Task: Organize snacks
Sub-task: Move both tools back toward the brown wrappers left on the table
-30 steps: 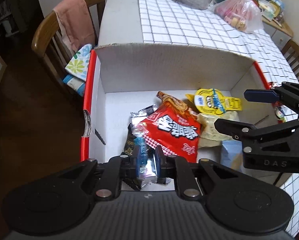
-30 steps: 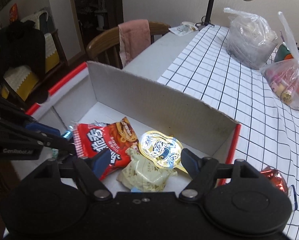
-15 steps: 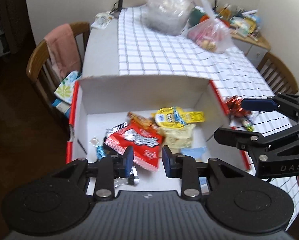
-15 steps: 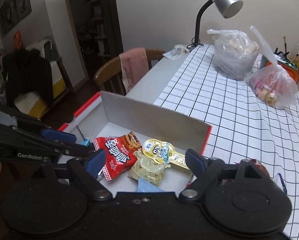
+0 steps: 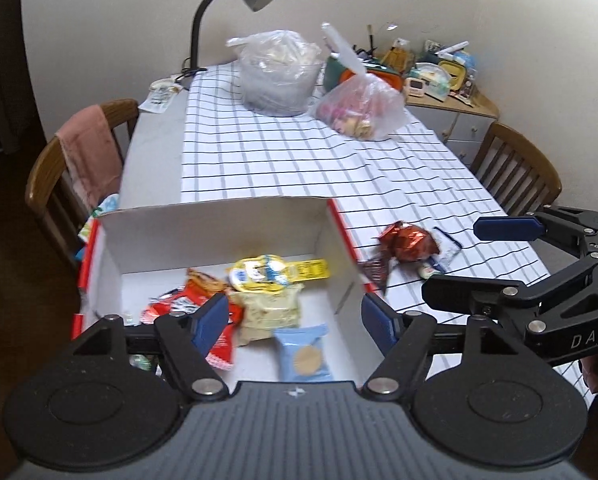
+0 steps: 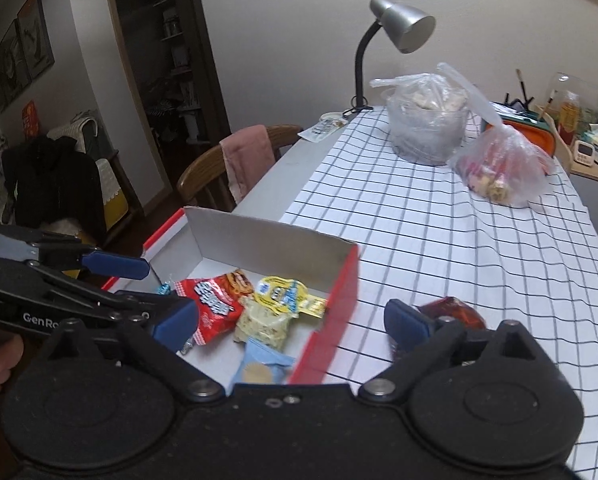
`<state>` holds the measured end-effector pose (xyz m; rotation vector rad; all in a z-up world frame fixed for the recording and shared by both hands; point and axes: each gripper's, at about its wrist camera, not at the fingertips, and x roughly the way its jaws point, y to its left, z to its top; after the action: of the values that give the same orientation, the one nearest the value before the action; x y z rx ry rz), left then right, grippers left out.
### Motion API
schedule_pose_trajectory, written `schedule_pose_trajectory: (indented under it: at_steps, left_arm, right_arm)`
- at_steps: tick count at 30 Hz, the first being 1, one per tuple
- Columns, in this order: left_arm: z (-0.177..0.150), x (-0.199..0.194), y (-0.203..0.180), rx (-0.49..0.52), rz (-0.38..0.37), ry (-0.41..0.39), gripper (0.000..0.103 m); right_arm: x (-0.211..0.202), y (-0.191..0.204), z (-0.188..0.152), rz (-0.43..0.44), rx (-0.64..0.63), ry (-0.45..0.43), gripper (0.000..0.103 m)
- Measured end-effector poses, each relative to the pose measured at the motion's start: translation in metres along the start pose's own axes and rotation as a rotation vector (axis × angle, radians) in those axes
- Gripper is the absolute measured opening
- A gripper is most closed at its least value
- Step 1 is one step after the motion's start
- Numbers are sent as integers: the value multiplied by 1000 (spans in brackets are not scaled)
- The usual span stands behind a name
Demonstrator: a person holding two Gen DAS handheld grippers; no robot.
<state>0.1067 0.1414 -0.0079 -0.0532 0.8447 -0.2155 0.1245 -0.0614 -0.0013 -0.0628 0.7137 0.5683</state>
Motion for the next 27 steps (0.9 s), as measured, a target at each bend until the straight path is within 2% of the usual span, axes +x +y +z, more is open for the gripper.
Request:
schedule_pose_trajectory:
  at_steps: [3,5,15,19,27]
  left_arm:
    - [2,2,-19,-4,-10,-9,77]
    - [3,5,-31,-11,-22,-18,84]
    - [5,31,-99,-40,-39,-32,90]
    - [7,48,-120,-63,-43,-29,101]
    - [8,93,-151,-88,37,2,101]
  right_arm:
    - [-11,-14,-6,3,4,-4,103]
    - [-18,-25,-9,3,-1,-6,103]
    - [-42,-93,-25,-5,3,8,103]
    - [-49,-122,-34,-11,-13,12,103]
    - [-36,-173,-49,-26,-70,61,103]
